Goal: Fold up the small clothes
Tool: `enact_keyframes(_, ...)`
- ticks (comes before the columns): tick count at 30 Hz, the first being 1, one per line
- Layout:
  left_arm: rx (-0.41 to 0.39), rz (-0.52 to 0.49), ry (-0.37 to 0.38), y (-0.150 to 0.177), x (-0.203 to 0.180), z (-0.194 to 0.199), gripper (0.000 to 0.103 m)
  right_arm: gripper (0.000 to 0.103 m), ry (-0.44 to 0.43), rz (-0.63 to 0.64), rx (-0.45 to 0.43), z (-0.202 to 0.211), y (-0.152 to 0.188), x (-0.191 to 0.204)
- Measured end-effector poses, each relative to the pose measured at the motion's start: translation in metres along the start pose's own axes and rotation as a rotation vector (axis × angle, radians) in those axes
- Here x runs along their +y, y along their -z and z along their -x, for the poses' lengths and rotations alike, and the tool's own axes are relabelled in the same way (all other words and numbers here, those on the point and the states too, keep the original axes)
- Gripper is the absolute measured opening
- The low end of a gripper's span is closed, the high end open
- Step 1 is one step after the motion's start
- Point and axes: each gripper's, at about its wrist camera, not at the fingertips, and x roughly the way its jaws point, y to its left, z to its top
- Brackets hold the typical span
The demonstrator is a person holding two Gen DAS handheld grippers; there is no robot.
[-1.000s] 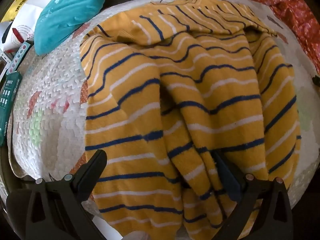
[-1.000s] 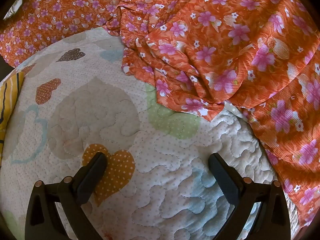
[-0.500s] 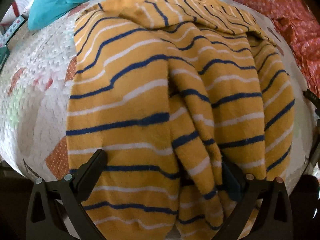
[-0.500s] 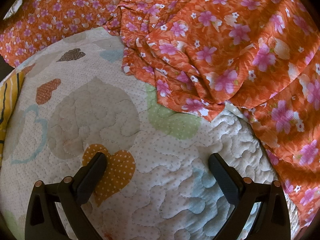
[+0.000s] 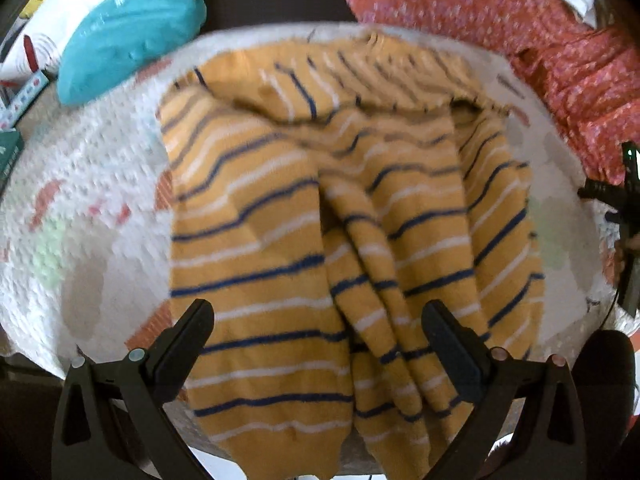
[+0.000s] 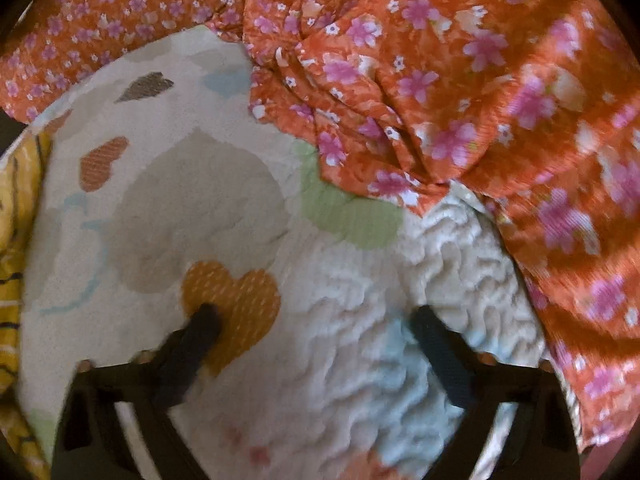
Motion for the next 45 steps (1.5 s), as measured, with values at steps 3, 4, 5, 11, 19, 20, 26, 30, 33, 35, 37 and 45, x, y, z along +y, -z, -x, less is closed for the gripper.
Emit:
enact_keyframes(3,-0.016,0.024,0.021,-0.004,0.007,0.003,0.103,0.084,-0.041,0.013,-0.049,0.042,0.018,0.011)
enact_keyframes(4,-0.010,0.039,0.023,-0.005,0.006,0.003,0.102,0.084,-0.063,0.021,-0.075,0.058,0.025,0.017)
enact_keyframes(5,0.001,0.060,0.025,-0.005,0.013,0.001,0.101,0.084,-0.098,0.034,-0.102,0.078,0.036,0.025)
enact_keyframes(11,0.081,0.109,-0.003,0.008,0.029,-0.014,0.059,0.084,-0.383,0.229,-0.178,0.177,0.116,0.111)
enact_keyframes(19,0.056,0.115,-0.005,0.014,0.038,-0.018,0.058,0.070,-0.458,0.394,-0.132,0.202,0.180,0.199)
enact_keyframes(20,0.059,0.125,0.008,0.013,0.038,-0.019,0.058,0.070,-0.442,0.414,-0.141,0.203,0.183,0.203)
enact_keyframes(26,0.062,0.130,0.049,0.007,0.032,-0.023,0.058,0.070,-0.397,0.478,-0.170,0.206,0.193,0.201)
enact_keyframes(30,0.059,0.122,0.050,0.008,0.029,-0.022,0.058,0.070,-0.385,0.480,-0.158,0.204,0.194,0.203)
enact_keyframes(33,0.058,0.131,0.055,0.007,0.031,-0.020,0.058,0.070,-0.384,0.468,-0.148,0.204,0.194,0.201)
enact_keyframes(35,0.054,0.133,0.057,0.008,0.031,-0.019,0.058,0.070,-0.380,0.471,-0.145,0.205,0.195,0.201)
enact_keyframes(37,0.048,0.131,0.052,0.008,0.031,-0.017,0.058,0.070,-0.375,0.474,-0.148,0.206,0.196,0.200)
enact_keyframes(45,0.043,0.126,0.047,0.009,0.031,-0.015,0.058,0.070,-0.372,0.453,-0.130,0.206,0.197,0.194)
